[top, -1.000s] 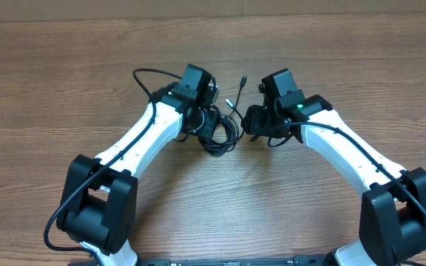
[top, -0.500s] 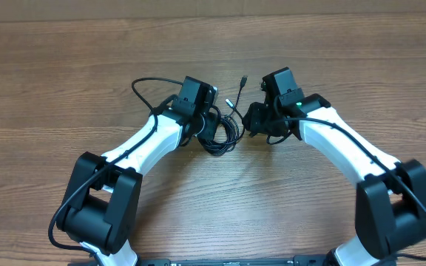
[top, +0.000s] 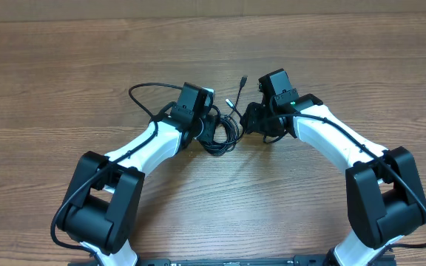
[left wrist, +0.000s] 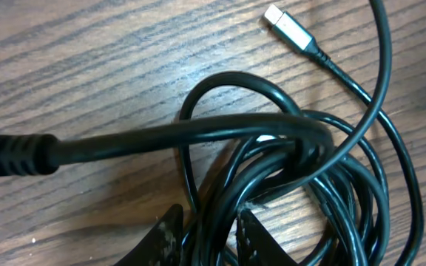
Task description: Untangle cables
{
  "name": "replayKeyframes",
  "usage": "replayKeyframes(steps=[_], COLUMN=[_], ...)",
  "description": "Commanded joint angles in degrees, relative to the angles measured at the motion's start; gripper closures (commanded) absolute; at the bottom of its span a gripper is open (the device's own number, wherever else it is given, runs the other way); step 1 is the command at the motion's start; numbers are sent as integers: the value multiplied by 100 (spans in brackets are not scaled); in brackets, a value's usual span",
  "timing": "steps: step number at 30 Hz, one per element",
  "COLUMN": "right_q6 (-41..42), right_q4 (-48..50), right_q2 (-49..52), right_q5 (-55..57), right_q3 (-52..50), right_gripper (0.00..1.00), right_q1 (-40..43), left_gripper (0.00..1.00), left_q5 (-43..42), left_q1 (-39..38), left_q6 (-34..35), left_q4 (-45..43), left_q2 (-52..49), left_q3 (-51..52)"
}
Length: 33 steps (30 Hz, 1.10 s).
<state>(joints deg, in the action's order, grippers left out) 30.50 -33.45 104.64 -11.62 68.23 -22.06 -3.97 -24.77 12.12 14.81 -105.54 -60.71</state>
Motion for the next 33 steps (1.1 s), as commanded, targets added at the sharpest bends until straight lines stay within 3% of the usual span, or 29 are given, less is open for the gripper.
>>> replayKeyframes(steps=[1, 5, 7, 8, 14, 17, 22, 27, 33], right_q6=[260, 273, 273, 273, 402, 573, 577, 872, 782], right_q4=[22, 44, 44, 42, -4, -11, 118, 153, -33], right_q2=[2, 2, 7, 9, 9, 9, 9, 9, 15], right_q5=[0, 2, 0, 0, -2, -238, -1025, -1082, -586], right_q3=[37, 37, 37, 37, 35, 37, 37, 37, 37], right_gripper=[55, 55, 55, 52, 50, 59, 59, 61, 64], right_q1=[87, 120, 120, 120, 129, 131, 131, 131, 83], left_gripper=[75, 76, 95, 96, 96, 96, 96, 96, 96], left_q5=[68, -96, -96, -96, -94, -138, -621, -656, -658], left_q1=[-2, 0, 0, 0, 39, 109, 118, 122, 122], left_q6=[122, 120, 120, 120, 48, -87, -1154, -1906, -2033], left_q4=[-94, -216, -219, -199, 522, 774, 776, 914, 920], left_q2=[-306, -498, -503, -492, -120, 243, 529, 516, 516], left_q3=[66, 66, 59, 46, -223, -343, -343, -334, -337])
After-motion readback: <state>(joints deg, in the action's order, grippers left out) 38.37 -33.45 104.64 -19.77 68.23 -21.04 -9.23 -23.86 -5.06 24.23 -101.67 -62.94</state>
